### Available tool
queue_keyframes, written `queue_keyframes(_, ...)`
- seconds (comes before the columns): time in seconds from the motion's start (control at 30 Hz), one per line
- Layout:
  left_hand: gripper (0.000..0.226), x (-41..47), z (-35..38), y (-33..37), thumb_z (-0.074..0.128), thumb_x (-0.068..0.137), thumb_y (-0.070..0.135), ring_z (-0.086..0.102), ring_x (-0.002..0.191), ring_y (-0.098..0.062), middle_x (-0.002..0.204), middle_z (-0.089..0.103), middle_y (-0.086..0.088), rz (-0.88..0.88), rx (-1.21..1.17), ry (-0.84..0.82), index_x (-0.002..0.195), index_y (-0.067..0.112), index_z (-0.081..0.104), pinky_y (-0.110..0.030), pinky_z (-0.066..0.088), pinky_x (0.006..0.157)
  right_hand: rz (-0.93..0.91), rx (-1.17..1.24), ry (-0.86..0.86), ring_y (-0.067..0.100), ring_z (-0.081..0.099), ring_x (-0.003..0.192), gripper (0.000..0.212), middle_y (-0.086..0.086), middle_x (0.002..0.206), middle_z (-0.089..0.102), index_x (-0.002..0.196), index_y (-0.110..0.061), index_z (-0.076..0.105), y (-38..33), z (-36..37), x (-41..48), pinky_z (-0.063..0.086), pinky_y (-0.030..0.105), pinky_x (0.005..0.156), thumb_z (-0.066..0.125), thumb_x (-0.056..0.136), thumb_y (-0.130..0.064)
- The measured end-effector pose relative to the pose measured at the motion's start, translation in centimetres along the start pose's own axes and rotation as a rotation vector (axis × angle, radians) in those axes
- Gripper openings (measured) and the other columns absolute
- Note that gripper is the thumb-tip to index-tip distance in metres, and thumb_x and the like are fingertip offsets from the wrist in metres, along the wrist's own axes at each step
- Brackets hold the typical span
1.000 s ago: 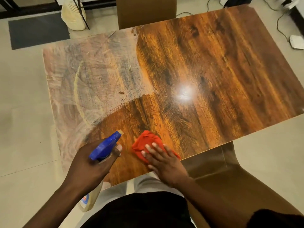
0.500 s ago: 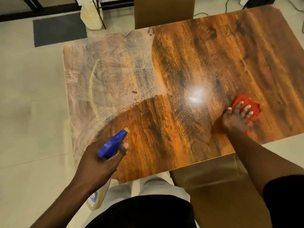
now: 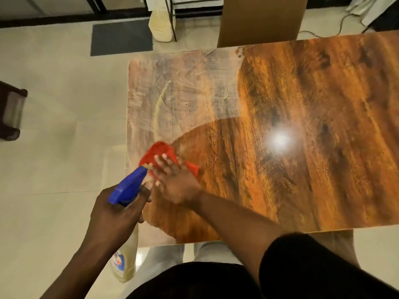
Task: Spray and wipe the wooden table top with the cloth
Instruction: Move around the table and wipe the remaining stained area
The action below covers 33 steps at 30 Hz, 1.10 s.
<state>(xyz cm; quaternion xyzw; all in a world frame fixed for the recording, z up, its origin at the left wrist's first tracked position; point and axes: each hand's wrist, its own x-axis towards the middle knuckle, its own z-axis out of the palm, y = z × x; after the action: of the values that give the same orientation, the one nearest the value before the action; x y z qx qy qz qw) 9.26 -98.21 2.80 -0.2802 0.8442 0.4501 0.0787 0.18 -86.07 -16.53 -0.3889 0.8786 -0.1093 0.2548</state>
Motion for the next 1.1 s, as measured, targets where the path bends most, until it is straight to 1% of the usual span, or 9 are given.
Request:
queue_keyframes(0.13,0.046,1.7,-1.1,-0.3,0.069,0.088,0.055,0.065,0.053,-0.029,0.059,0.070,-0.015,-0.035,-0.055,0.044,0.082,0.009,0.074,-0.047,0.054,0.065,-0.225,-0.082,-0.023,0.027,-0.003,0.168,0.064,0.005,0.182,0.007,0.173,-0.025,0.015,-4.8,5.8,-4.7,0.000,0.056,0.134,0.029,0.113,-0.045)
queue_keyframes(0.23,0.025,3.5,-1.6,0.2,0.070,0.090,0.051,0.068,0.050,-0.025,0.066,0.075,-0.012,-0.004,-0.107,0.016,0.089,0.027,0.076,-0.042,0.057,0.069,-0.156,-0.095,0.047,0.023,0.003,0.168,0.063,-0.001,0.182,0.011,0.173,-0.031,0.016,-2.2,7.9,-10.0,0.002,0.052,0.135,0.035,0.115,-0.045)
queue_keyframes(0.3,0.008,5.0,-1.8,0.3,0.071,0.097,0.039,0.067,0.048,-0.023,0.070,0.077,-0.013,0.040,-0.120,-0.005,0.089,0.040,0.074,-0.035,0.055,0.066,0.002,-0.124,0.118,0.019,0.004,0.168,0.063,-0.005,0.182,0.012,0.173,-0.035,0.016,0.7,7.9,-13.6,0.001,0.049,0.133,0.034,0.116,-0.051)
queue_keyframes(0.4,0.017,7.3,-2.2,0.5,0.070,0.098,0.034,0.066,0.046,-0.020,0.074,0.078,-0.012,0.072,-0.127,-0.036,0.083,0.041,0.073,-0.034,0.055,0.065,0.368,-0.078,0.143,0.020,-0.003,0.168,0.066,-0.002,0.182,0.011,0.174,-0.036,0.010,6.1,6.6,-18.6,0.006,0.053,0.131,0.027,0.114,-0.059)
queue_keyframes(0.53,0.031,10.3,-2.6,1.0,0.068,0.091,0.049,0.068,0.052,-0.031,0.068,0.075,-0.013,0.089,-0.094,-0.071,0.088,0.020,0.076,-0.046,0.060,0.065,0.807,0.118,0.196,0.033,-0.013,0.167,0.079,0.006,0.181,-0.017,0.175,-0.025,0.003,13.9,3.9,-21.7,0.001,0.060,0.133,0.040,0.111,-0.055)
queue_keyframes(0.63,0.041,12.5,-2.3,1.5,0.070,0.094,0.049,0.069,0.058,-0.037,0.063,0.071,-0.016,0.099,-0.050,-0.090,0.085,0.010,0.075,-0.051,0.061,0.072,1.108,0.339,0.304,0.031,-0.022,0.165,0.078,-0.001,0.176,-0.032,0.168,-0.041,-0.022,18.8,0.0,-19.8,-0.005,0.061,0.131,0.016,0.108,-0.071)
queue_keyframes(0.77,0.039,14.9,-1.7,2.4,0.069,0.094,0.051,0.070,0.055,-0.028,0.063,0.074,-0.006,0.097,-0.061,-0.077,0.084,0.014,0.076,-0.037,0.059,0.063,1.308,0.486,0.386,0.035,-0.022,0.165,0.078,0.007,0.178,-0.027,0.172,-0.031,-0.015,23.1,-5.8,-12.5,-0.009,0.062,0.131,0.014,0.110,-0.070)
queue_keyframes(0.87,0.031,16.1,-1.4,3.0,0.069,0.096,0.045,0.069,0.045,-0.016,0.061,0.075,0.006,0.086,-0.074,-0.070,0.090,0.016,0.078,-0.010,0.048,0.050,1.219,0.433,0.381,0.038,-0.024,0.164,0.077,0.010,0.177,-0.029,0.171,-0.028,-0.019,24.6,-8.7,-6.2,-0.007,0.064,0.129,0.016,0.113,-0.064)
queue_keyframes(1.1,0.016,16.4,0.0,4.9,0.067,0.098,0.042,0.068,0.045,-0.017,0.082,0.081,-0.003,0.084,-0.085,-0.022,0.092,0.030,0.077,-0.010,0.048,0.049,0.595,0.138,0.198,0.036,-0.032,0.159,0.072,0.011,0.171,-0.038,0.164,-0.031,-0.032,16.2,-9.5,7.5,-0.005,0.062,0.132,0.003,0.111,-0.063)
